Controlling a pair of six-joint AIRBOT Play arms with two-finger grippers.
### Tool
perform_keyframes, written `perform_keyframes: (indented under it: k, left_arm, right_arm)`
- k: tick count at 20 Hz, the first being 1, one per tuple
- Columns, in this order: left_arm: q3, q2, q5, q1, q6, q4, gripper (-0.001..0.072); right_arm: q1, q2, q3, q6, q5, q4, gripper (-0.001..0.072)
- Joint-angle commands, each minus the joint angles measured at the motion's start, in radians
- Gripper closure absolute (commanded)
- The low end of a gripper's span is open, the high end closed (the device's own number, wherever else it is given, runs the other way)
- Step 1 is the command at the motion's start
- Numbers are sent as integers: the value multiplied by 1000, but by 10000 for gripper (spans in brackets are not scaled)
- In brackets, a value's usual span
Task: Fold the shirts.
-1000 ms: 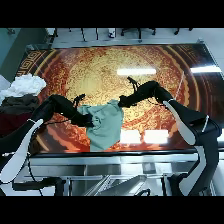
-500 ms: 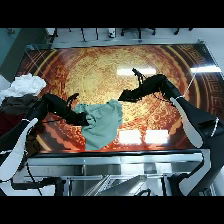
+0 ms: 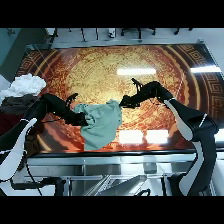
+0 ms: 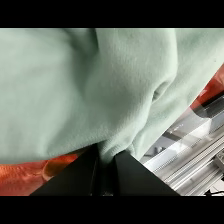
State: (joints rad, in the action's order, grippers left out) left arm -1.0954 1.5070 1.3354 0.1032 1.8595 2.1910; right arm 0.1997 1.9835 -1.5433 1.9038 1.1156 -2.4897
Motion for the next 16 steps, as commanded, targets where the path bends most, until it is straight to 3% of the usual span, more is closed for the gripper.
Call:
perform_keyframes:
  k: [1,4,5,6,10,13,16]
  left_arm:
    - [0,0,0,-1,-1,1,682]
    - [0,0,-7,-1,-1,4,681]
    - [0,-1,-13,-1,-1,3,682]
    - [0,-1,-24,-1,-1,3,682]
    - [-21,-47,-20,-5,-2,10,682]
    - [-201,-187,34,-42,-37,11,682]
    - [-494,-340,0,-69,-84,11,682]
  right_arm:
    - [16,29,-1,-4,-11,-30,331]
    - [38,31,-2,-4,-81,-40,446]
    - [43,31,-3,-3,-99,-47,540]
    - [50,31,-7,-3,-116,-48,685]
    - [50,-34,-76,-4,-108,-55,690]
    - [-2,-258,-195,32,-92,-55,691]
    - [-47,-531,-333,97,-93,-48,691]
